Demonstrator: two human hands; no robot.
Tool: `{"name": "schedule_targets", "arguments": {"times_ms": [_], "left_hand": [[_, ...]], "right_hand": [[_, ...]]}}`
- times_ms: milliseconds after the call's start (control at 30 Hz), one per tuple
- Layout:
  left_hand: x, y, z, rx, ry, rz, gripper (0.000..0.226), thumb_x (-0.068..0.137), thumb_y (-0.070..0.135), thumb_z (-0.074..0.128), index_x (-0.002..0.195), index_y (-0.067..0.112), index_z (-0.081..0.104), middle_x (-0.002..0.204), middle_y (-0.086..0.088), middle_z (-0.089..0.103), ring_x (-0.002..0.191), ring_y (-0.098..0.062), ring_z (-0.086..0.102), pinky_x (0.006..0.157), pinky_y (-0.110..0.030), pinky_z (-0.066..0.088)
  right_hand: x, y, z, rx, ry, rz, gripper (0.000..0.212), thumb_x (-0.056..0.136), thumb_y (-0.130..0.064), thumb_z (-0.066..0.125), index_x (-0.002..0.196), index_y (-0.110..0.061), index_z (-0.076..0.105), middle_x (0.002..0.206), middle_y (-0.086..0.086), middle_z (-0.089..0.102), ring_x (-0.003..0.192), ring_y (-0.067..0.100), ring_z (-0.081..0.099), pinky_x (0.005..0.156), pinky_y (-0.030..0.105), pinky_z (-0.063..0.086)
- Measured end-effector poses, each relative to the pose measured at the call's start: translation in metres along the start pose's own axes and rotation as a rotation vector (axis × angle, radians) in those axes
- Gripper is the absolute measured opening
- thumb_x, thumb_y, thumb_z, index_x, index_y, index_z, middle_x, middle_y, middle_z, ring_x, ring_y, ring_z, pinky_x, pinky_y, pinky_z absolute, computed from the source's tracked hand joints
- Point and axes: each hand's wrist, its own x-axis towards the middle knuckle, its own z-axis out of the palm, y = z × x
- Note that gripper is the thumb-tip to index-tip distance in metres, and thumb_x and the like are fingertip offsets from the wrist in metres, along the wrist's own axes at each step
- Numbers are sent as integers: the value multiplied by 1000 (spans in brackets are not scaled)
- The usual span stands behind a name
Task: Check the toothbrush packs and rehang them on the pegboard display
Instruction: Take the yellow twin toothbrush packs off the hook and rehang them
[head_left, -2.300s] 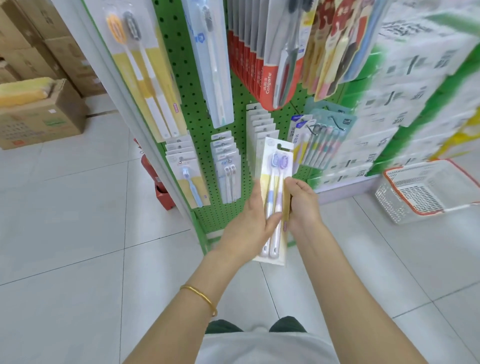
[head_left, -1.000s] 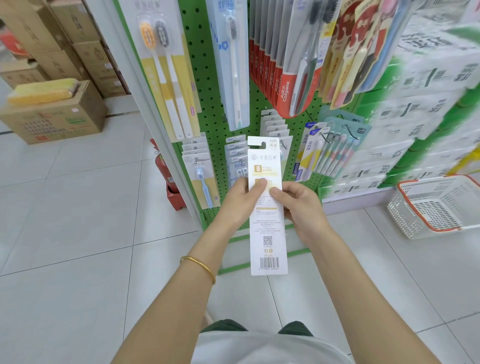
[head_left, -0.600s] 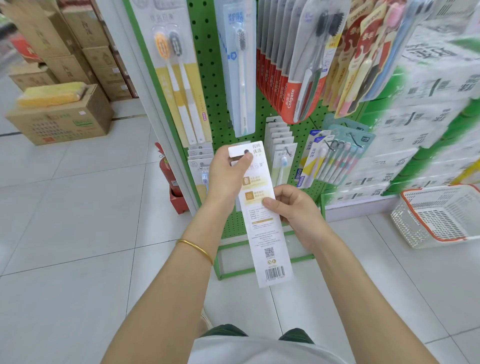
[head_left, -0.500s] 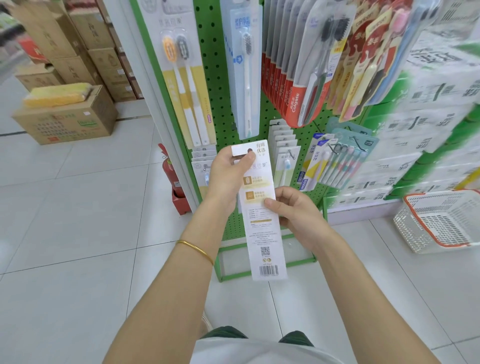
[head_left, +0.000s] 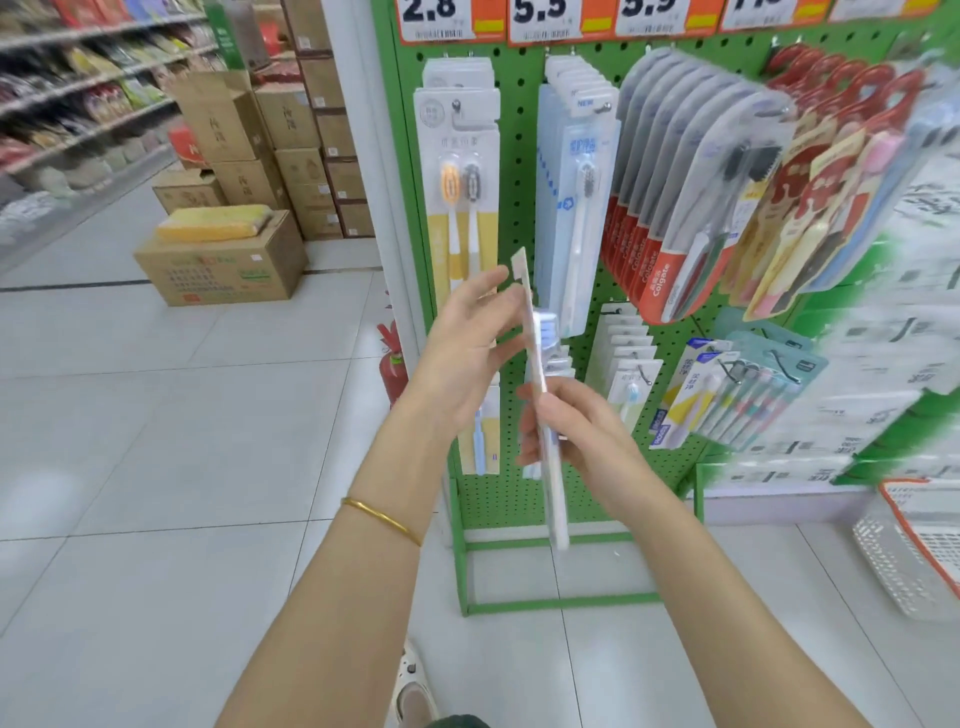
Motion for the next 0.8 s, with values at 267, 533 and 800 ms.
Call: {"name": "schedule_targets", "arguments": {"times_ms": [267, 533, 800], "left_hand": [[-1, 44, -5, 295, 121, 323, 4, 94, 19, 59, 98, 19, 59, 96, 2, 68, 85, -9, 65, 72, -24, 52], [12, 77, -12, 319, 161, 487, 12, 96, 7, 52, 92, 14, 61, 94, -10, 68, 83, -16, 64, 78, -38, 54], [30, 75, -20, 369, 245, 441, 17, 96, 6, 51, 87, 15, 62, 92, -9, 68, 84, -19, 63, 85, -52, 52]], "right_hand": [[34, -55, 41, -502, 497, -221, 40, 74, -47, 73, 96, -28, 46, 82, -15, 52, 69, -5, 51, 59, 14, 40], [60, -74, 60, -581, 559, -327, 54, 76, -52, 69, 112, -20, 45, 100, -6, 54, 87, 9, 54, 70, 29, 45], [75, -67, 62, -612, 553, -344, 41, 85, -45, 64, 108, -16, 46, 97, -2, 54, 84, 13, 57, 72, 39, 48]]}}
